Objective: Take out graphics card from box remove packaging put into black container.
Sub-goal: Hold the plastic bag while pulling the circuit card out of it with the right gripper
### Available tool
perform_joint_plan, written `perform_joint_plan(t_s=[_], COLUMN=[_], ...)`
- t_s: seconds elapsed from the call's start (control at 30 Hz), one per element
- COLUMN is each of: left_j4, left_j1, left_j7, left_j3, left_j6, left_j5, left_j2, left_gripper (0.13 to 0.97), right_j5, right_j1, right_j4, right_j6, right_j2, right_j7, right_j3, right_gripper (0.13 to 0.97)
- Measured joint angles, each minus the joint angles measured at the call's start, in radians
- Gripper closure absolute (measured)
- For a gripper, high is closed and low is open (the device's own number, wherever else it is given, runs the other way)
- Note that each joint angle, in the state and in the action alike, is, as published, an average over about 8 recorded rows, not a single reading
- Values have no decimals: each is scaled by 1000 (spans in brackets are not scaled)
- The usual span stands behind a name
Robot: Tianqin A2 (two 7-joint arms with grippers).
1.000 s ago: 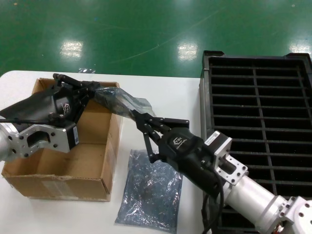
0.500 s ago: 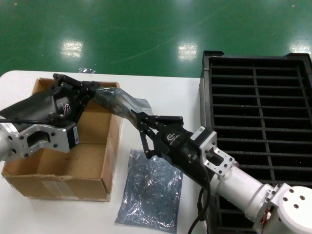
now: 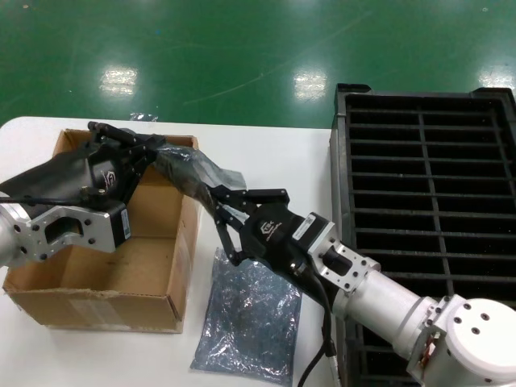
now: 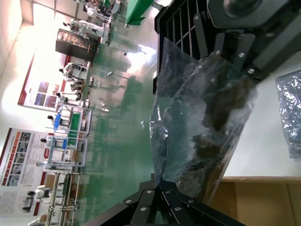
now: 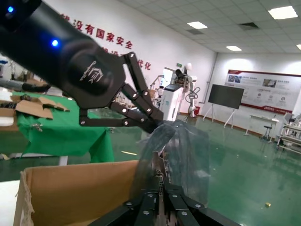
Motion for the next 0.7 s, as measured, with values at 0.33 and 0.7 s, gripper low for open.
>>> perform_joint_plan(t_s=[0.33,0.7], left_j4=[0,0], left_j1=[0,0], left_j7=[0,0], left_j3=[0,0], left_j6=[0,0], left_j5=[0,0], left_j2=[0,0], left_gripper=[958,958], right_j5=[2,9], right_j1=[8,28], right_j4=[-35,-84], right_j6=[-14,-4], right_j2=[-20,-59], right_j7=[-57,-71], right_j3=[6,10], right_gripper=[881,823])
